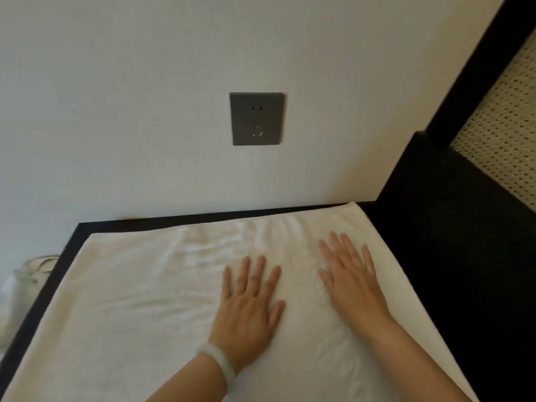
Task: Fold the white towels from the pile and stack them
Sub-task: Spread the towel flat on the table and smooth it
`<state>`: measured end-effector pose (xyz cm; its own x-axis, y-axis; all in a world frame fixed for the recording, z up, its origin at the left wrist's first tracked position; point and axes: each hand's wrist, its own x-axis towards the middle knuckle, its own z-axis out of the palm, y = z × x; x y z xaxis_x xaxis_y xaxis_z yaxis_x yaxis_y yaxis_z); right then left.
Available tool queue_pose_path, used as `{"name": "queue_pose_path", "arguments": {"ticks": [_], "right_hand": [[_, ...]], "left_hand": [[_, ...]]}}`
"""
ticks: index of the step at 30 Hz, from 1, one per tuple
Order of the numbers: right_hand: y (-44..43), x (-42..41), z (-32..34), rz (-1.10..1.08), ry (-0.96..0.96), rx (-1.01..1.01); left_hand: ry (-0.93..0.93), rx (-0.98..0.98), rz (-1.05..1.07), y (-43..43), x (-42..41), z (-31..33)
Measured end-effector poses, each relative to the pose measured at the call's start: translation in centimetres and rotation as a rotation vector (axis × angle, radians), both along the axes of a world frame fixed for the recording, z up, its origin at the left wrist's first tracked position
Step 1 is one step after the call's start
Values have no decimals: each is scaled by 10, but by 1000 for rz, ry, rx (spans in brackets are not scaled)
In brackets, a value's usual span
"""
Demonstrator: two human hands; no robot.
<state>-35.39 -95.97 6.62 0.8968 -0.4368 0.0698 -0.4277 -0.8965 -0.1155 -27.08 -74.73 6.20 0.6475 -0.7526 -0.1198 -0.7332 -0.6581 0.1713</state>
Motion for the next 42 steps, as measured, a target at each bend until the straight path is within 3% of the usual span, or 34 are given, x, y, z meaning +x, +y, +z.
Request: {"name": "queue_pose_path", "arguments": {"ticks": [6,8,10,13,18,25,28,32,34,36,38,42], "right_hand": [[-8,24,3,-458,239,172],[25,45,10,-354,142,106],[81,68,14,-103,-3,78],[157,98,1,115,18,104],[176,112,-26,14,103,41],[177,110,-24,-5,105,33],[175,110,-20,-12,116,50],[173,107,-15,-25,53,160],[173,106,-15,-35,34,183],[173,106,-15,-38,39,169],[173,106,-15,-37,43,164],[172,108,-17,-26,44,153]], "left_hand": [[5,-69,27,28,3,7],[-75,-66,174,47,0,13],[-121,-57,305,70,3,14],[-105,-24,374,109,16,11],[-53,14,251,156,39,1],[-5,-191,821,206,147,18],[178,-303,982,211,191,28],[742,-700,1089,217,233,41],[946,-724,1045,222,239,43],[1032,-680,939,227,244,41],[964,-650,864,229,250,37],[300,-492,811,229,263,22]]}}
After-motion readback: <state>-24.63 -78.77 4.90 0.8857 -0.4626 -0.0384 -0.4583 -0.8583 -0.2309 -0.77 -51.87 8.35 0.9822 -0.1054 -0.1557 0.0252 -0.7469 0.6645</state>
